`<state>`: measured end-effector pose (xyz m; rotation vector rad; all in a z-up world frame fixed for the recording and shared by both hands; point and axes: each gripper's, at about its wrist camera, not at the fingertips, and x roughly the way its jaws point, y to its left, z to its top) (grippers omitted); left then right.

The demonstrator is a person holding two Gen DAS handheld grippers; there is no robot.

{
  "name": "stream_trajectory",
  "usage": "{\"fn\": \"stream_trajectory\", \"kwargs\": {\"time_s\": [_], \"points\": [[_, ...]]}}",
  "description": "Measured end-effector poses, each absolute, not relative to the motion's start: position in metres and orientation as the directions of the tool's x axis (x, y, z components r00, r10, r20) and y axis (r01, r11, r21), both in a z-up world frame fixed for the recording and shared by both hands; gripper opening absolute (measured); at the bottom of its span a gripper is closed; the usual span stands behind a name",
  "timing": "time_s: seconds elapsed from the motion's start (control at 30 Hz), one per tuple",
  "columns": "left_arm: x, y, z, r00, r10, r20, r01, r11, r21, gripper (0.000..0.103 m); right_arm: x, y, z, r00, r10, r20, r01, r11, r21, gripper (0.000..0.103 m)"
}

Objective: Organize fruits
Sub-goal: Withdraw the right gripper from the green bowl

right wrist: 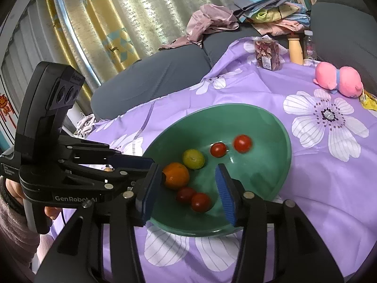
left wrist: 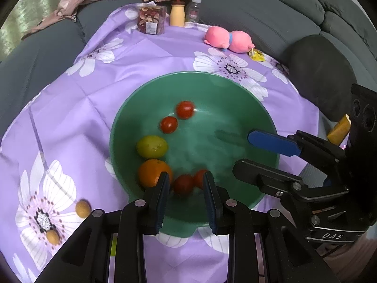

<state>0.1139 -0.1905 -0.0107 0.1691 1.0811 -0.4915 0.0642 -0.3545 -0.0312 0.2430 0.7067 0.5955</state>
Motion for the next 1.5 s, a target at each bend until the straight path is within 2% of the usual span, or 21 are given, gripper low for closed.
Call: {"fn": "stream_trajectory", "kwargs": {"time_s": [0.07,0.17,0.3,0.4,0.43,0.47,0.5,0.57,0.73,0.87,1.17,1.5], "points": [[0.112,-0.188,-0.009,0.38,-0.297,-0.876,0.456,0.884,-0.102,0.031,0.062,-0.355,-0.029,0.611,0.585,-0.533,-0.427,0.811,0.401,0.057],[0.107,-0.181,-0.005,0.396,-0.298,-0.868,0.44,0.892,-0.105,0.049,0.06,-0.356,-0.025,0.621,0.58,-0.527,-0.423,0.814,0.399,0.065],[0.1,-0.17,-0.002,0.409,-0.3,-0.862,0.419,0.901,-0.115,0.049,0.054,-0.352,-0.021,0.624,0.576,-0.528,-0.422,0.817,0.392,0.072],[0.095,-0.16,-0.002,0.416,-0.301,-0.858,0.401,0.908,-0.124,0.051,0.05,-0.347,-0.019,0.622,0.575,-0.531,-0.427,0.818,0.386,0.072],[0.093,-0.156,-0.002,0.418,-0.299,-0.858,0.393,0.911,-0.126,0.055,0.049,-0.346,-0.018,0.621,0.574,-0.533,-0.427,0.819,0.384,0.072],[0.092,-0.153,-0.002,0.421,-0.297,-0.857,0.386,0.914,-0.127,0.068,0.047,-0.344,-0.017,0.621,0.573,-0.535,-0.428,0.82,0.381,0.072],[0.089,-0.147,-0.002,0.43,-0.293,-0.854,0.372,0.919,-0.127,0.076,0.046,-0.343,-0.017,0.62,0.573,-0.536,-0.429,0.82,0.379,0.074],[0.085,-0.139,-0.001,0.438,-0.295,-0.849,0.357,0.924,-0.136,0.076,0.042,-0.34,-0.014,0.623,0.57,-0.536,-0.434,0.822,0.37,0.078],[0.072,-0.113,-0.005,0.449,-0.282,-0.848,0.297,0.942,-0.156,0.076,0.032,-0.329,-0.009,0.619,0.573,-0.537,-0.446,0.819,0.36,0.081],[0.058,-0.091,-0.009,0.463,-0.263,-0.847,0.253,0.954,-0.158,0.092,0.024,-0.321,-0.006,0.62,0.568,-0.541,-0.446,0.823,0.352,0.082],[0.034,-0.044,-0.02,0.494,-0.254,-0.832,0.151,0.967,-0.205,0.093,0.008,-0.291,-0.003,0.581,0.6,-0.55,-0.495,0.797,0.347,0.09],[0.014,-0.012,-0.022,0.571,-0.302,-0.764,0.145,0.952,-0.268,0.093,-0.008,-0.256,-0.003,0.517,0.639,-0.57,-0.56,0.756,0.34,0.09]]}}
